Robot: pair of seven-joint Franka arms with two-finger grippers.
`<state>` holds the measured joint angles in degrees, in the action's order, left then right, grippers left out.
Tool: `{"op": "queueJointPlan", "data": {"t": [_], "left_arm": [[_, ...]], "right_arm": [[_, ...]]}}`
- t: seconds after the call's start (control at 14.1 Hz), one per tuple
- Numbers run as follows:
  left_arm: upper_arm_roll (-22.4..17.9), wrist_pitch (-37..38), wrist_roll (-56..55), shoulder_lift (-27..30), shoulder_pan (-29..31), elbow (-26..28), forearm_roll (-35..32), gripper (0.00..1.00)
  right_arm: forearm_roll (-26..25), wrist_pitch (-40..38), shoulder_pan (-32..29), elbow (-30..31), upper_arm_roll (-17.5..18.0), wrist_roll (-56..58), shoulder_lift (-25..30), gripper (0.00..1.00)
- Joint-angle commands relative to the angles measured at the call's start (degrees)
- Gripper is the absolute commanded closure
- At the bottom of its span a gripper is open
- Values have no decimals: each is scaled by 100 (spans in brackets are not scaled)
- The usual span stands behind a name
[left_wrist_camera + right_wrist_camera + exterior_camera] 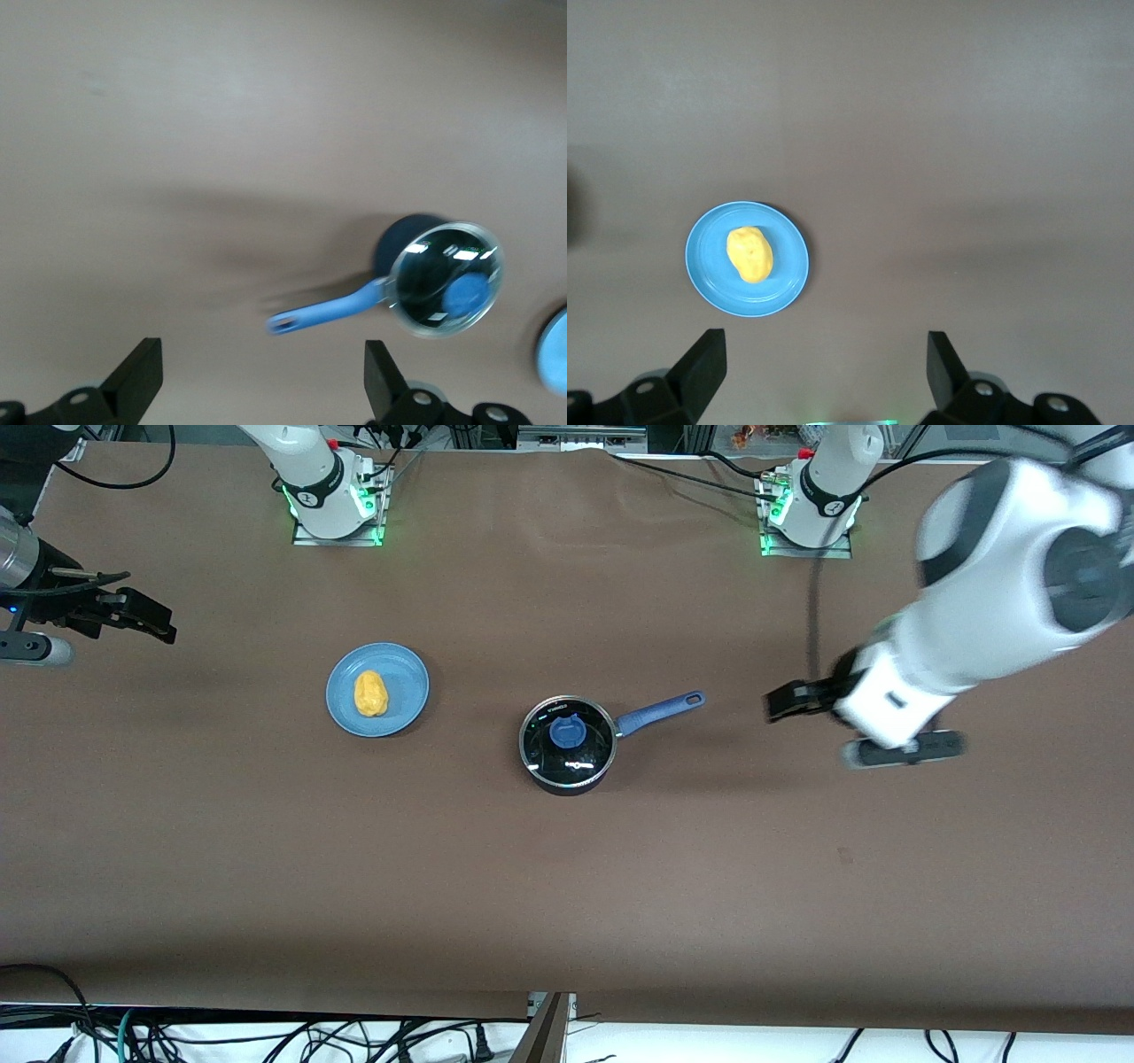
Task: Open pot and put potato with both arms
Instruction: 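Reach the left gripper over the pot toward the blue lid knob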
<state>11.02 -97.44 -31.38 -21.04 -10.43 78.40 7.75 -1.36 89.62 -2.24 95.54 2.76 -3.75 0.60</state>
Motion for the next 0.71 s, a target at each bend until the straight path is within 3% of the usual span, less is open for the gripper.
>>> {"op": "queueJointPlan", "data": {"t": [0.0, 0.28, 0.64], "left_arm": [[-65, -686, -972, -549, -799, -132, -159, 0], [-74, -1812, -2186, -1235, -1635, -158, -633, 0], [-74, -1946, -3118, -1982, -2260, -579, -1503, 0]], "right_arm": [[-40, -50, -92, 123, 67, 103, 159, 0], [-31, -77, -92, 123, 58, 103, 160, 0], [-31, -94, -92, 132, 58, 103, 168, 0]]}}
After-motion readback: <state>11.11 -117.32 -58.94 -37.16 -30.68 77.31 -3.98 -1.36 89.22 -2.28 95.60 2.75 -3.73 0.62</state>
